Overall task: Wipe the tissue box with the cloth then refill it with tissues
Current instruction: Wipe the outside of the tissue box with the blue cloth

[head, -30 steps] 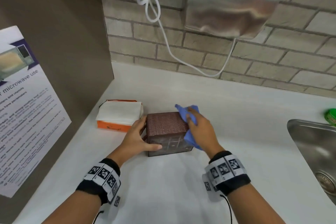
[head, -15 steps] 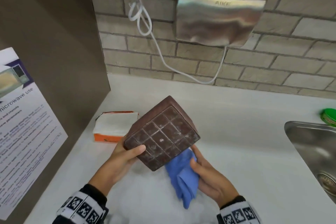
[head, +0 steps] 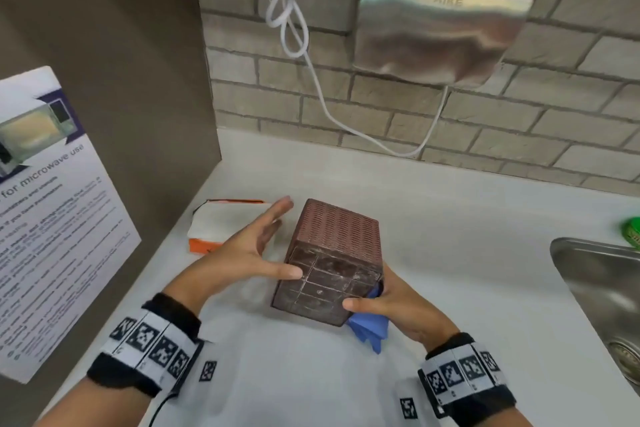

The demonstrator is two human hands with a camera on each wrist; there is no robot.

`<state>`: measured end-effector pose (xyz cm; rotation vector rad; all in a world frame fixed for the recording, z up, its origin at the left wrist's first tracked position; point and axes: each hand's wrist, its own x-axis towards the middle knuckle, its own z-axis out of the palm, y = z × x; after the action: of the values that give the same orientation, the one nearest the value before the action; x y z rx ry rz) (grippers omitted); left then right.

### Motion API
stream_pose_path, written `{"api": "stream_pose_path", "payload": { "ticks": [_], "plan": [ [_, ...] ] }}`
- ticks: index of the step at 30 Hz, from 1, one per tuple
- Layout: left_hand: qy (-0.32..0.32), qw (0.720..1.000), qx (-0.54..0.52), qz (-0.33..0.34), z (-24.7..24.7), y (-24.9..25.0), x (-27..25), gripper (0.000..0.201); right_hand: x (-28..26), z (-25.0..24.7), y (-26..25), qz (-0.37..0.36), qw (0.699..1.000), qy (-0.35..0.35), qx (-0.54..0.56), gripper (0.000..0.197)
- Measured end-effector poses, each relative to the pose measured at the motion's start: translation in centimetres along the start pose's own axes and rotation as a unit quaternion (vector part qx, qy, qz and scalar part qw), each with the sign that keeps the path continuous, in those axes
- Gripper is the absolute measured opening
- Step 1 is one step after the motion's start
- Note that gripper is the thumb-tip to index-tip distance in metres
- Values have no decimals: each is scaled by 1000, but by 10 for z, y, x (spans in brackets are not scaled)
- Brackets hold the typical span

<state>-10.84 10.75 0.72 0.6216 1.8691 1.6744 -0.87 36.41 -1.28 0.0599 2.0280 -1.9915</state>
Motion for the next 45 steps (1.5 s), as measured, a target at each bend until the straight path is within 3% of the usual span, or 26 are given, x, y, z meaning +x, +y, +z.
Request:
{"api": "stream_pose_path", "payload": {
  "ticks": [2, 9, 11, 13, 16, 18, 20, 22, 24, 26, 29, 32, 33, 34, 36, 38, 40, 41, 43, 45],
  "plan": [
    [-21, 1000, 13, -12, 5, 5, 9, 113, 2, 2, -3, 1, 1000, -6, -27, 78],
    [70, 995, -74, -1, 19, -14, 17, 97, 5, -15, 15, 25, 999, 24, 6, 97],
    [87, 992, -89, -1, 20, -22, 17, 95, 4, -20, 23, 41, 995, 73, 46, 82],
    [93, 991, -96, -6, 20, -30, 17, 97, 1, -24, 25, 33, 987, 113, 111, 50],
    [97, 990, -100, -14, 19, -35, 18, 101, -5, -24, 9, -31, 970, 189, 151, 27],
    [92, 991, -98, -16, 19, -35, 19, 99, -4, -18, -13, -83, 961, 249, 84, 28],
    [79, 993, -84, -15, 19, -34, 22, 96, -1, -9, -34, -146, 950, 266, -68, 32],
    [72, 993, -88, -10, 20, -33, 24, 95, 8, 2, -42, -205, 931, 192, -234, 34],
    [71, 994, -82, -2, 20, -33, 24, 92, 20, 15, -40, -217, 901, 86, -367, 34],
    [69, 996, -63, 1, 17, -34, 23, 89, 31, 23, -37, -241, 860, 51, -446, 34],
    [63, 997, -32, -14, 15, -34, 23, 86, 51, 37, -42, -236, 828, 17, -508, 42],
    [120, 992, 10, -47, 20, -32, 26, 36, 60, 55, -43, -253, 784, -66, -563, 51],
    [143, 988, 23, -54, 22, -30, 27, 33, 56, 54, -45, -251, 781, -72, -567, 53],
    [145, 988, 25, -44, 22, -32, 28, 38, 50, 48, -46, -249, 791, -69, -554, 54],
    [112, 994, 0, -10, 22, -38, 29, 76, 32, 23, -41, -258, 832, -35, -491, 56],
    [89, 996, -25, -4, 22, -39, 30, 96, 17, -4, -30, -237, 880, 7, -411, 61],
    [85, 996, -28, 0, 22, -39, 33, 98, 8, -23, -28, -192, 928, 23, -318, 62],
    [85, 996, -24, -2, 22, -39, 34, 99, 6, -28, -29, -170, 945, 40, -275, 49],
    [84, 996, -20, -12, 20, -39, 34, 101, 4, -36, -40, -147, 956, 146, -205, 20],
    [83, 996, -21, -17, 19, -41, 32, 101, 3, -40, -54, -137, 960, 228, -91, 26]
  ]
}}
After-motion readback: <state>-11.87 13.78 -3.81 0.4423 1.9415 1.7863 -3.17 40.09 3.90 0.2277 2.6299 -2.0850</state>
